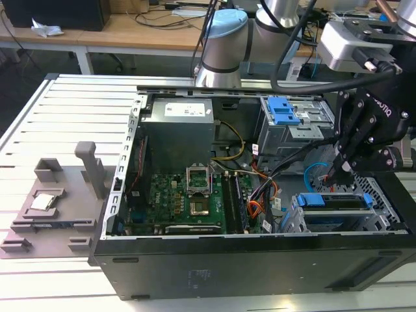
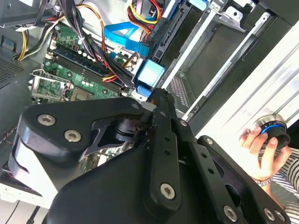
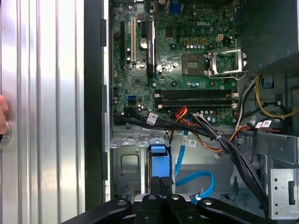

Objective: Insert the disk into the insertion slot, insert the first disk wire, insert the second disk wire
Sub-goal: 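Insert the disk into the insertion slot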

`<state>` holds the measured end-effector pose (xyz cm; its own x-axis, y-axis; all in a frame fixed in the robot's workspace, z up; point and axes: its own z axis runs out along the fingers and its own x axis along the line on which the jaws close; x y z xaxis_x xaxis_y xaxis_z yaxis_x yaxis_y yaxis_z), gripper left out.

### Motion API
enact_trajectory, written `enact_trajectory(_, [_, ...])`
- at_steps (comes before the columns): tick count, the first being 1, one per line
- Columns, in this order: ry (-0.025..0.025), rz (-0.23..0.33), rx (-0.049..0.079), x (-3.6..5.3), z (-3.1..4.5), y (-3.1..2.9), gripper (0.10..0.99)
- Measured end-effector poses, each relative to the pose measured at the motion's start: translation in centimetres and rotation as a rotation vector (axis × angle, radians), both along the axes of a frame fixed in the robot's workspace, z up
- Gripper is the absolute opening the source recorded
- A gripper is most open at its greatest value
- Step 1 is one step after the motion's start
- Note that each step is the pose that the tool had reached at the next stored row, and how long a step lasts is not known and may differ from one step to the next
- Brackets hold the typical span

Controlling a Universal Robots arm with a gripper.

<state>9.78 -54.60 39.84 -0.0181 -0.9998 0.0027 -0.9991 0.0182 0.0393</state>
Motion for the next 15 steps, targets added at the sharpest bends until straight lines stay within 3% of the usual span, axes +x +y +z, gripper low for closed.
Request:
enact_trajectory(7, [0.0008,0.000,0.000,1.81,-0.04,0.04,0.106])
enact_trajectory(15, [0.0009,0.000,-0.001,2.14,-0.48,0.03,0.106])
